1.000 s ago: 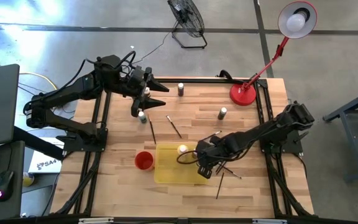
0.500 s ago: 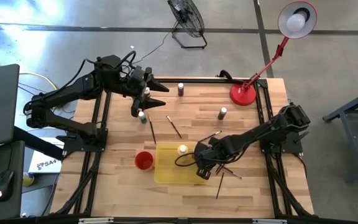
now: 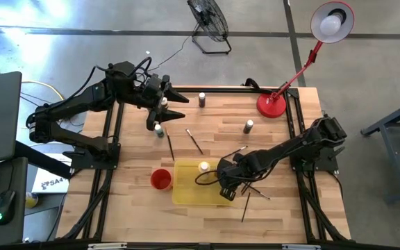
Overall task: Pick & Place Paint Supplies
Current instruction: Put the white paint bottle into the yellow bin, then put the green paint bottle into the yellow bin
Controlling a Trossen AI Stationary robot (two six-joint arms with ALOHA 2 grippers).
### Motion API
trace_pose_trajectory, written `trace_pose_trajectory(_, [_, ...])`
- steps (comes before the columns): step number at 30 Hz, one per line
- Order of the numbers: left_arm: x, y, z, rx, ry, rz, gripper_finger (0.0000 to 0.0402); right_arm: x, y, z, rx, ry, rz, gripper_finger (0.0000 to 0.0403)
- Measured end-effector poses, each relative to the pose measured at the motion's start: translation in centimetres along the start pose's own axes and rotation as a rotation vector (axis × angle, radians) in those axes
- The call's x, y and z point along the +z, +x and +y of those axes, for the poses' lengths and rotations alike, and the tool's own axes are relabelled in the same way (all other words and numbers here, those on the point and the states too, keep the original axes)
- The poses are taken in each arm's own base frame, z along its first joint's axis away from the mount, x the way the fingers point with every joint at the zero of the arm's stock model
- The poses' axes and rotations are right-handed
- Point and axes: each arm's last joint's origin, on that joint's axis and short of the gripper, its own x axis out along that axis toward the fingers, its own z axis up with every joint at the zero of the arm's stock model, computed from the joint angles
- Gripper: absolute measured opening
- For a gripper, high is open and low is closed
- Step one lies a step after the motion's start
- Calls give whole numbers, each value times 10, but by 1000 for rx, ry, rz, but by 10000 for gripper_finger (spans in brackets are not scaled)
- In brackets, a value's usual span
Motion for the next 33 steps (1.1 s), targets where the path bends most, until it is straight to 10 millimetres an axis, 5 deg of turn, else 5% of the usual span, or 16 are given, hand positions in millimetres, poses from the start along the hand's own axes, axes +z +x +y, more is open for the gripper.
trace_pose_trajectory(12, [-4, 0, 0, 5, -17, 35, 264, 3, 0, -3, 7, -42, 6, 199])
trace_pose_trajectory(22, [-5, 0, 0, 7, -23, 47, 264, 8, -11, -6, 72, -49, 6, 204])
trace_pose_trajectory(33, [-5, 0, 1, 6, -22, 47, 264, 17, -52, -18, 205, -38, -40, 203])
